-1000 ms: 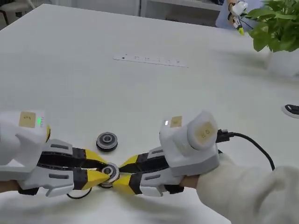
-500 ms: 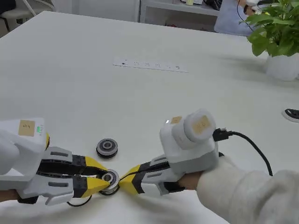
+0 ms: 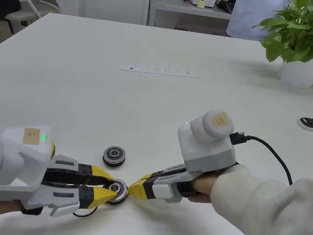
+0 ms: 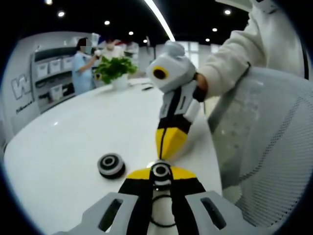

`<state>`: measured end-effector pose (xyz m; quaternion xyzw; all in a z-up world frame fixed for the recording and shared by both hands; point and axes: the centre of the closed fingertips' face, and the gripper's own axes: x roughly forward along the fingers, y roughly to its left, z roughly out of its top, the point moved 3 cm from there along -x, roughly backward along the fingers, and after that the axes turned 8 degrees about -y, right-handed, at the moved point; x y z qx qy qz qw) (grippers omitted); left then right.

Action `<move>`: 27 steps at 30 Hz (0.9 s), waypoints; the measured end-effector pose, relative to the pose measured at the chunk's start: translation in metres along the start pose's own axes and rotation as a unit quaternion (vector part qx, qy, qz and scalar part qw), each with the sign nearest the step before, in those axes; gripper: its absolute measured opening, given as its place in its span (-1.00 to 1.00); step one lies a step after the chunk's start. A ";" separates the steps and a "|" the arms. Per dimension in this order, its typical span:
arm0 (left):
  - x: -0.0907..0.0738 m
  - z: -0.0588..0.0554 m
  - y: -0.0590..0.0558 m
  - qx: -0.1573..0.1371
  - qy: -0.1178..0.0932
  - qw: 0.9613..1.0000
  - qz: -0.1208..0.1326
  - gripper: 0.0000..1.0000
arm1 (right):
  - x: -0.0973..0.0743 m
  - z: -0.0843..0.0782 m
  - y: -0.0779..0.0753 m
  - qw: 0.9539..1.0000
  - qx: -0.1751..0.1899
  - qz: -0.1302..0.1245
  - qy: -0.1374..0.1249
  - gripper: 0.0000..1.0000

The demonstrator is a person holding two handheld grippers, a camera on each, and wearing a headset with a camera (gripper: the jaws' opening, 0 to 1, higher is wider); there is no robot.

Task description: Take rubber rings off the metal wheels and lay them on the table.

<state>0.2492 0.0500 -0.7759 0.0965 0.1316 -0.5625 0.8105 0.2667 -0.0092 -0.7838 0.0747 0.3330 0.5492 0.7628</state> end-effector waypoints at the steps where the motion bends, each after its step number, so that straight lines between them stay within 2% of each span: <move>1: 0.000 0.000 0.000 0.000 0.000 1.000 0.000 -0.73 | 0.000 0.001 0.001 1.000 0.009 0.001 -0.003 -1.00; 4: 0.000 0.000 0.000 0.001 0.000 1.000 0.000 -0.73 | 0.000 0.000 0.002 1.000 0.006 -0.001 0.001 -1.00; 13: 0.001 0.000 -0.001 0.009 0.004 1.000 -0.003 -0.73 | 0.001 0.003 0.006 1.000 0.031 0.001 -0.001 -1.00; 23: 0.003 0.001 -0.003 0.013 0.007 1.000 -0.008 -0.73 | 0.003 0.003 0.012 0.999 0.029 0.012 0.001 -1.00; 25: 0.003 0.001 -0.003 0.014 0.006 1.000 -0.009 -0.73 | 0.004 0.004 0.015 0.999 0.029 0.020 -0.001 -1.00; 27: 0.005 0.002 -0.004 0.014 0.004 1.000 -0.011 -0.73 | 0.007 0.013 0.026 0.998 0.047 0.045 -0.027 -1.00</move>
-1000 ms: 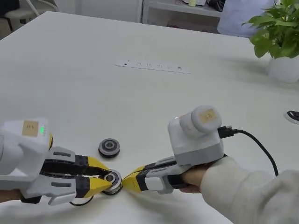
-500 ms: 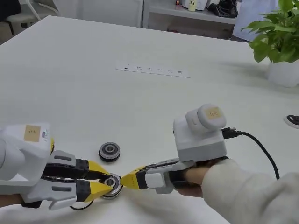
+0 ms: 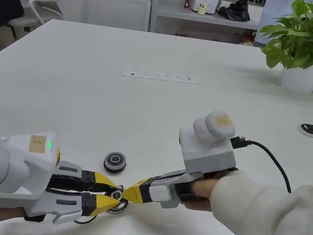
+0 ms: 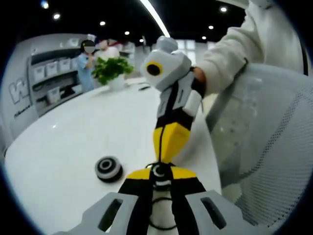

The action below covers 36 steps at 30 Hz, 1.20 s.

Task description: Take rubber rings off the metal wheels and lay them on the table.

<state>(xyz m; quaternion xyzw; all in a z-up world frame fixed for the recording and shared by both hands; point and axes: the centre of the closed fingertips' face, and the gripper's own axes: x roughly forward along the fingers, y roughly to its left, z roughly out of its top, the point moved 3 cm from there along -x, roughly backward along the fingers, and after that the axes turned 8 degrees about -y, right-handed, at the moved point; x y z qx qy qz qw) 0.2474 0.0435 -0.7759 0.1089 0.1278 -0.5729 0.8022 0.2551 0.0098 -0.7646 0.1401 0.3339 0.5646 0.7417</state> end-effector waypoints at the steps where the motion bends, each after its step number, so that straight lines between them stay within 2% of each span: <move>1: 0.001 0.000 -0.001 0.001 0.000 1.000 -0.002 -0.73 | 0.000 0.001 -0.001 1.000 -0.008 -0.007 0.007 -1.00; 3: 0.002 0.001 -0.001 0.002 0.000 1.000 -0.006 -0.73 | 0.001 -0.002 -0.003 0.999 -0.038 -0.017 0.023 -1.00; 5: 0.003 0.001 -0.002 0.004 0.000 1.000 -0.008 -0.73 | 0.000 -0.004 -0.006 0.999 -0.024 -0.017 0.021 -1.00; 9: 0.004 0.001 -0.002 0.008 0.002 1.000 -0.007 -0.72 | -0.003 -0.003 -0.009 0.999 -0.023 -0.026 0.022 -1.00; 15: -0.002 0.003 0.001 0.019 0.030 0.999 -0.013 -0.69 | -0.004 -0.004 -0.010 0.999 -0.020 -0.030 0.028 -1.00; 17: -0.007 0.004 0.002 0.028 0.036 0.999 -0.016 -0.55 | -0.004 -0.003 -0.011 0.999 -0.020 -0.031 0.029 -1.00; 21: -0.017 0.007 0.001 0.026 0.042 0.999 -0.018 -0.30 | -0.006 0.003 -0.010 0.999 -0.016 -0.033 0.020 -1.00; 25: -0.031 0.009 0.002 0.029 0.057 0.998 -0.013 0.17 | -0.007 0.007 -0.010 0.999 -0.011 -0.033 0.012 -1.00; 36: -0.073 0.013 0.009 0.030 0.059 0.998 0.023 0.20 | -0.002 0.017 0.003 1.000 -0.008 -0.018 -0.004 -1.00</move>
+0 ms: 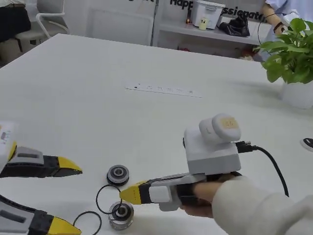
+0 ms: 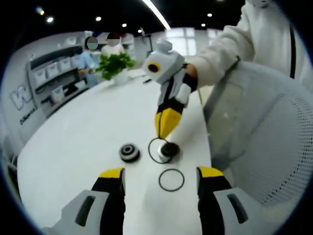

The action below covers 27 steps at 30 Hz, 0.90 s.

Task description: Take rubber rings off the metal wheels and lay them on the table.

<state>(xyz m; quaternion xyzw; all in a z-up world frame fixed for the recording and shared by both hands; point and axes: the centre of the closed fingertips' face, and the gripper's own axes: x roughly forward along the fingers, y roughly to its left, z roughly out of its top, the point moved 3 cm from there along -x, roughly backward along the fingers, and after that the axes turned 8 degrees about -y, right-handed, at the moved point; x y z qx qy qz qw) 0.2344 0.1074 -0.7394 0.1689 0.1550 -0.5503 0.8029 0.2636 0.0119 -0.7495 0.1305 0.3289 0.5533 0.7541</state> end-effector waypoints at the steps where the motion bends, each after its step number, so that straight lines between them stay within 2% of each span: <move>1: -0.004 -0.001 0.000 -0.003 0.001 1.000 0.004 0.20 | 0.001 0.001 0.001 1.000 0.000 0.001 -0.002 -1.00; 9: -0.029 -0.014 0.002 -0.024 0.011 0.999 0.034 0.25 | 0.008 0.005 0.011 1.000 0.009 0.015 -0.008 -1.00; 15: -0.041 -0.024 0.000 -0.043 0.015 0.997 0.055 0.26 | 0.017 -0.007 0.020 0.999 0.002 0.029 0.018 -1.00; 27: -0.052 -0.029 -0.005 -0.058 0.007 0.995 0.084 0.28 | 0.031 -0.020 0.027 0.998 -0.021 0.036 0.056 -1.00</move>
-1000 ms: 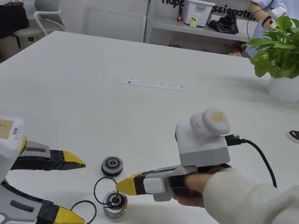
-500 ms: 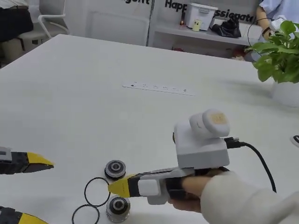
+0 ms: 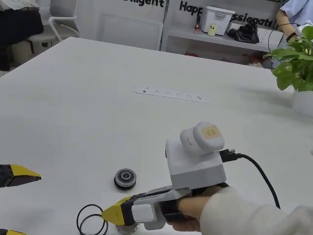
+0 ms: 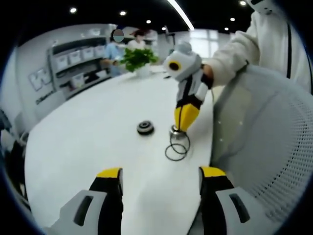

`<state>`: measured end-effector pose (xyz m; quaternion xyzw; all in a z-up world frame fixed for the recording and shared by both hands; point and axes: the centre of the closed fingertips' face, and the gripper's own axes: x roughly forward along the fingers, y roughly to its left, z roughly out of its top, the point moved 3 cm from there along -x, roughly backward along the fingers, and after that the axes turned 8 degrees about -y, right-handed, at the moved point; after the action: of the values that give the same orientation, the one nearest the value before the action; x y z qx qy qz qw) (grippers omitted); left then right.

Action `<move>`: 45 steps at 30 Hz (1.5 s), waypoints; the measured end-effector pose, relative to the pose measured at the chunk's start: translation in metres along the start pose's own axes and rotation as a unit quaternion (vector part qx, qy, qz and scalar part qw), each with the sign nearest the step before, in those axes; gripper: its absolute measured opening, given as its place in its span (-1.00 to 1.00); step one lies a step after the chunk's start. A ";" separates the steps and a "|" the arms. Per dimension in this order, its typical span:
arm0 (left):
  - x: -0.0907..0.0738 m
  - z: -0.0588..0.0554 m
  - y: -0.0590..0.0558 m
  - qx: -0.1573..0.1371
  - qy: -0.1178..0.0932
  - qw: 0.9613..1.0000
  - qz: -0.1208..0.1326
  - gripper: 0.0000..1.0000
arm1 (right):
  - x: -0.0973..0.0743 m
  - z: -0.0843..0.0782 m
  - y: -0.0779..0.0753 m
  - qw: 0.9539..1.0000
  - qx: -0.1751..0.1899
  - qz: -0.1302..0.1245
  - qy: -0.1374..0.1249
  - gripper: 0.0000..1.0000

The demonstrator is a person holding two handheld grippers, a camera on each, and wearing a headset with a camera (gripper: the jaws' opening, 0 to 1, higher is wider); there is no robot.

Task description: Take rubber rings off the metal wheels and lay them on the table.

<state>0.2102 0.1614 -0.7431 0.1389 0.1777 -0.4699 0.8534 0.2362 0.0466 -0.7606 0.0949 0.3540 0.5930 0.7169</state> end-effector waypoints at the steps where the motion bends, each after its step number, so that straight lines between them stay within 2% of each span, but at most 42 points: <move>1: -0.001 -0.001 0.000 0.000 0.000 1.000 0.001 0.28 | 0.001 -0.001 0.000 1.000 0.000 0.000 0.004 -1.00; 8: -0.005 -0.005 -0.002 -0.007 0.002 1.000 0.011 0.28 | 0.005 -0.008 -0.002 1.000 -0.011 -0.004 0.017 -1.00; 12: -0.006 -0.005 -0.001 -0.009 -0.001 1.000 0.015 0.28 | 0.007 -0.010 -0.008 0.998 -0.045 -0.016 0.028 -1.00; 14: -0.006 -0.005 0.000 -0.009 -0.001 1.000 0.017 0.28 | 0.006 -0.010 -0.009 0.998 -0.047 -0.017 0.030 -1.00; 19: -0.005 -0.006 0.004 -0.009 0.000 1.000 0.018 0.28 | 0.002 -0.001 -0.018 0.997 -0.067 -0.033 0.013 -0.82; 21: -0.003 -0.004 0.007 -0.007 0.000 1.000 0.018 0.28 | -0.001 0.005 -0.023 0.997 -0.069 -0.040 0.003 -0.81; 25: 0.005 0.002 0.013 -0.006 -0.007 1.000 0.016 0.27 | -0.009 0.017 -0.037 0.995 -0.067 -0.063 -0.023 -0.80; 30: 0.017 0.008 0.018 0.003 -0.009 1.000 0.006 0.25 | -0.018 0.021 -0.051 0.994 -0.066 -0.083 -0.036 -0.77; 35: 0.025 0.015 0.028 0.009 -0.013 1.000 0.000 0.23 | -0.023 0.022 -0.062 0.991 -0.078 -0.103 -0.037 -0.69; 40: 0.034 0.027 0.039 0.004 -0.033 0.999 0.002 0.18 | -0.027 0.023 -0.073 0.988 -0.085 -0.120 -0.042 -0.62; 45: 0.046 0.038 0.048 0.007 -0.043 0.999 -0.001 0.17 | -0.028 0.024 -0.081 0.986 -0.097 -0.133 -0.039 -0.61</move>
<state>0.2809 0.1361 -0.7255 0.1243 0.1376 -0.4779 0.8586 0.3131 0.0050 -0.7773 0.0003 0.2765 0.5198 0.8083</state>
